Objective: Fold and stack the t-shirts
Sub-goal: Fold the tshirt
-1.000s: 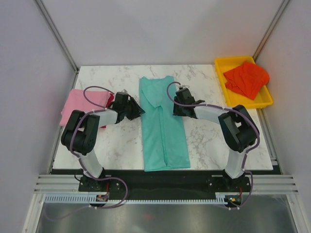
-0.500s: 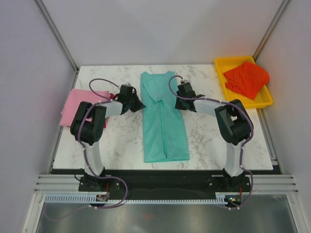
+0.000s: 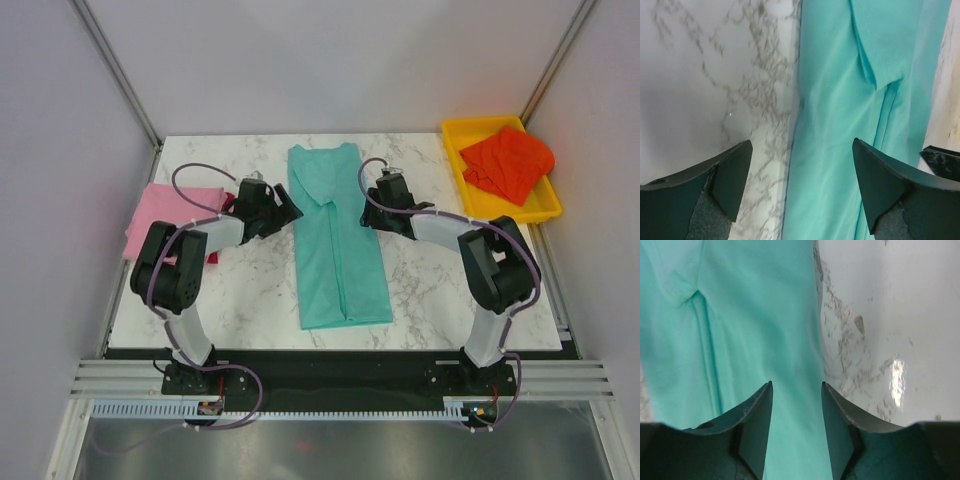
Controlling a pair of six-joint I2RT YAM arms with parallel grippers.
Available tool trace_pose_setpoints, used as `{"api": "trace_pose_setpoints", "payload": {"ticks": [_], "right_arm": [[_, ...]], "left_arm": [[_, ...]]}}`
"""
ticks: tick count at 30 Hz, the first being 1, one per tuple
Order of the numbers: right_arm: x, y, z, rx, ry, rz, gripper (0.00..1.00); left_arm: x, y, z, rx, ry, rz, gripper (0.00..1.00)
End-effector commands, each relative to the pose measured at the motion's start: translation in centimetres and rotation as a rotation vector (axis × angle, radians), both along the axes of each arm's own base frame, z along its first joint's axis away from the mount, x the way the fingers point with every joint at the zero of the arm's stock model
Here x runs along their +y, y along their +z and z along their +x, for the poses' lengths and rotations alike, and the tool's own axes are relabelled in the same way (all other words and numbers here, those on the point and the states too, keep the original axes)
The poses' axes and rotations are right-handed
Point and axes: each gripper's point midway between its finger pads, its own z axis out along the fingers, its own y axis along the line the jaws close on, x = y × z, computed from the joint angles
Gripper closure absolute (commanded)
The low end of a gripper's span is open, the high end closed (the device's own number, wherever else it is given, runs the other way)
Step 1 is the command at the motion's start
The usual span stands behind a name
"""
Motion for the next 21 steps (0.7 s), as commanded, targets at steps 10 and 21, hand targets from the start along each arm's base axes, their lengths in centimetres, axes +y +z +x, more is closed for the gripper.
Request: {"api": "trace_pose_setpoints", "payload": {"ticks": [10,21], "right_arm": [[-0.8,1.0,-17.5,0.163,0.199,0.045,0.39],[-3.4,2.6,-25.5,0.126,0.198,0.15,0.4]], "left_arm": [[-0.3,-2.0,-18.7,0.233,-0.078,0.039,0.18],[-0.8,-1.4,-26.5,0.127,-0.12,-0.053,0.36]]}}
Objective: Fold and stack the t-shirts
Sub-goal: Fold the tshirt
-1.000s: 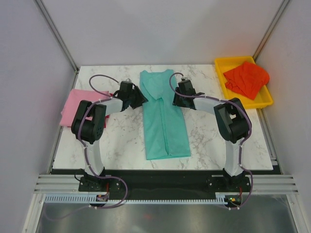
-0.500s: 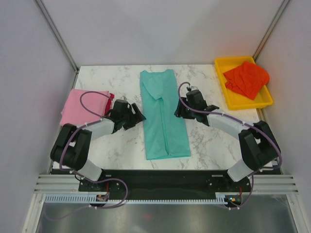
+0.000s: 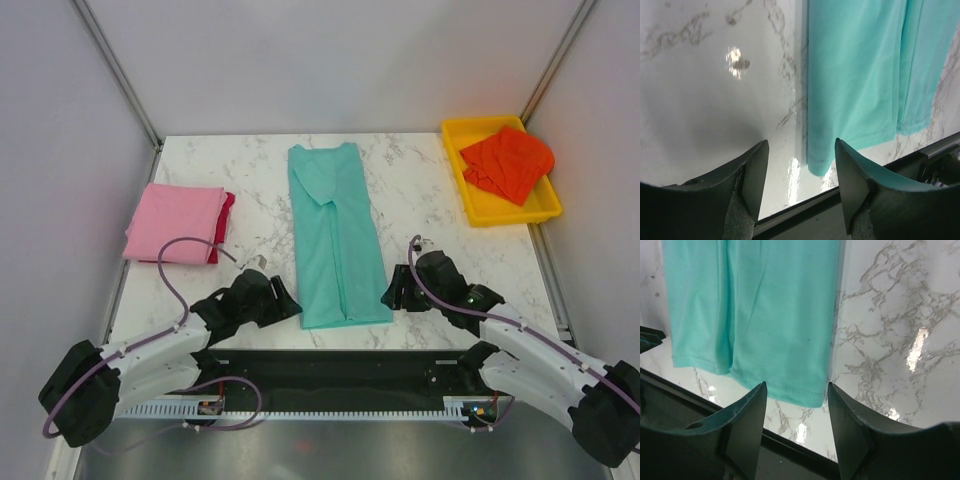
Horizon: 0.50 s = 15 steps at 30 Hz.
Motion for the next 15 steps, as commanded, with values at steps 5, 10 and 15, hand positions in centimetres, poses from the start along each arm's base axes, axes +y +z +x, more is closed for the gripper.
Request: {"api": "trace_pose_setpoints", "payload": {"ticks": [5,10,15], "right_arm": [[0.2,-0.5,-2.1,0.052,-0.005,0.01,0.41],[0.7,-1.3,-2.5,0.077,0.026,-0.029,0.41],[0.7,-2.6,-2.5,0.092,0.008,-0.088,0.44]], "left_arm": [[0.9,-1.5,-2.1,0.007,0.074,-0.054,0.38],[0.2,-2.6,-3.1,0.047,0.042,-0.078,0.44],[-0.8,-2.9,-3.4,0.055,0.029,-0.095,0.49]]}}
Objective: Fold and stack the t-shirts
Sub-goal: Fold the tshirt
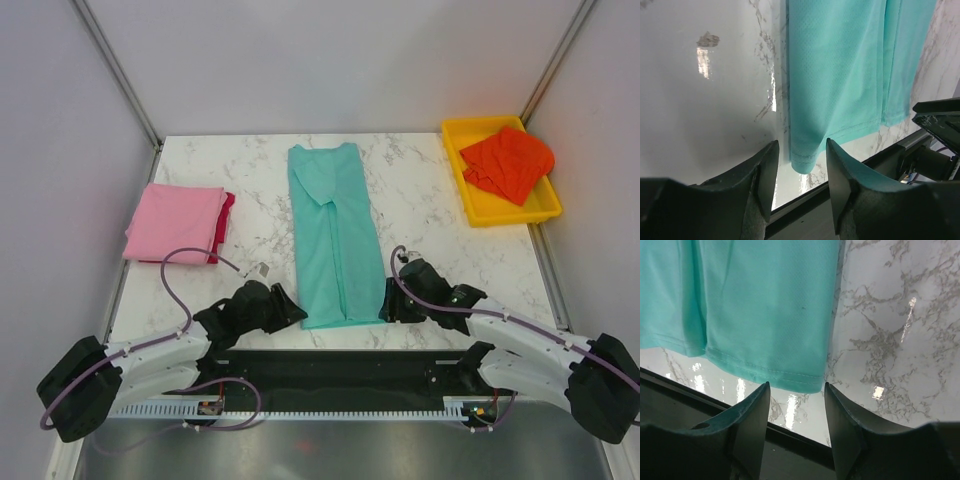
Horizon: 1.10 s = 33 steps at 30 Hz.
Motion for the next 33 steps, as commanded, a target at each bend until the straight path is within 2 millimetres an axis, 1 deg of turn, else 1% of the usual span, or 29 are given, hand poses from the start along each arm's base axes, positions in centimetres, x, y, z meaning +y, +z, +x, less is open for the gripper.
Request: {"api": "trace_pose_setpoints", "payload": {"ticks": [1,2,3,6,7,9,10,11,12,13,14,15,16,17,18,21,22,23,24,26,27,28,29,30,31,32,33], "right_arm": [[0.0,-0.3,0.6,-0.01,-0.034,-0.033,0.45],[0.0,-0.8,0.4,0.001,-0.026,-0.05,0.45],[0.2,-0.9,0.4,0.0,-0.023,-0.055,0.45],[0.3,-1.7,0.1,0.016,-0.01,-0.082,0.46],[0.1,-2.0,0.3,0.014,-0.017,-0.095,0.46],[0.2,-2.2,0.1,0.016,-0.011,-0.097,0.53],[0.3,-2.3,0.2,0.015,-0.009,-0.096,0.57],[0.4,-2.3,0.1,0.015,-0.002,-0.092,0.66],[0.4,-2.2,0.2,0.013,-0.002,-0.09,0.69],[0.5,-1.9,0.2,0.006,0.002,-0.082,0.73],[0.6,-1.8,0.2,0.004,0.004,-0.075,0.76],[0.6,-1.5,0.3,-0.004,0.002,-0.068,0.78],[0.8,-1.1,0.4,-0.016,0.004,-0.056,0.84],[0.8,-0.9,0.4,-0.022,0.006,-0.053,0.95],[0.9,-0.5,0.5,-0.029,0.01,-0.048,1.0],[1.2,0.7,0.9,-0.058,0.014,-0.025,1.0],[1.4,1.2,1.1,-0.07,0.012,-0.015,1.0],[1.5,1.5,1.2,-0.077,0.015,-0.01,1.0],[1.8,2.4,1.6,-0.094,0.014,0.004,1.0],[1.9,3.3,2.1,-0.114,0.004,-0.001,1.0],[2.2,4.2,2.6,-0.132,0.0,0.006,1.0],[2.1,4.3,3.1,-0.137,-0.008,-0.011,1.0],[2.2,4.5,3.3,-0.141,-0.008,-0.015,1.0],[2.6,5.2,3.9,-0.157,-0.011,-0.01,1.0],[2.7,5.0,4.2,-0.152,-0.01,-0.031,1.0],[2.9,5.7,5.1,-0.173,-0.026,-0.034,1.0],[3.0,5.8,5.5,-0.177,-0.03,-0.043,1.0]], "left_arm": [[0.6,-2.2,-1.2,0.067,0.013,0.039,0.49],[0.6,-2.3,-1.3,0.072,0.013,0.043,0.5],[0.5,-2.3,-1.3,0.071,0.012,0.04,0.5],[0.3,-2.2,-1.4,0.072,0.007,0.039,0.56],[0.3,-2.2,-1.4,0.072,0.009,0.039,0.6],[0.0,-2.2,-1.6,0.068,0.0,0.04,0.65],[-0.2,-2.0,-1.5,0.062,-0.002,0.037,0.7],[-0.3,-2.0,-1.5,0.061,-0.006,0.038,0.73],[-0.4,-2.0,-1.6,0.062,-0.013,0.041,0.79],[-0.6,-1.8,-1.5,0.057,-0.02,0.04,0.94],[-0.7,-1.7,-1.5,0.058,-0.021,0.04,0.98],[-0.8,-1.6,-1.4,0.057,-0.022,0.037,0.98],[-0.7,-1.6,-1.4,0.056,-0.02,0.039,0.98],[-0.8,-1.5,-1.3,0.052,-0.019,0.036,0.98],[-0.8,-1.4,-1.3,0.049,-0.019,0.033,0.98],[-1.3,-0.6,-1.2,0.036,-0.027,0.006,0.98],[-1.6,0.3,-0.9,0.021,-0.028,-0.016,0.98],[-1.6,0.5,-0.9,0.023,-0.027,-0.012,0.98],[-1.6,1.0,-0.6,0.008,-0.015,-0.015,0.98],[-1.7,2.3,0.0,-0.011,-0.001,-0.011,0.98],[-1.1,2.2,0.1,-0.006,0.017,0.022,0.98],[-1.5,3.6,0.8,-0.032,0.021,0.009,0.98],[-1.5,4.3,1.1,-0.046,0.028,0.007,0.98],[-1.2,4.5,1.4,-0.049,0.042,0.024,0.98],[-1.6,5.9,2.0,-0.074,0.042,0.011,0.98],[-1.5,6.0,2.4,-0.071,0.052,0.025,0.98],[-1.4,6.1,2.7,-0.064,0.054,0.043,0.98]]}}
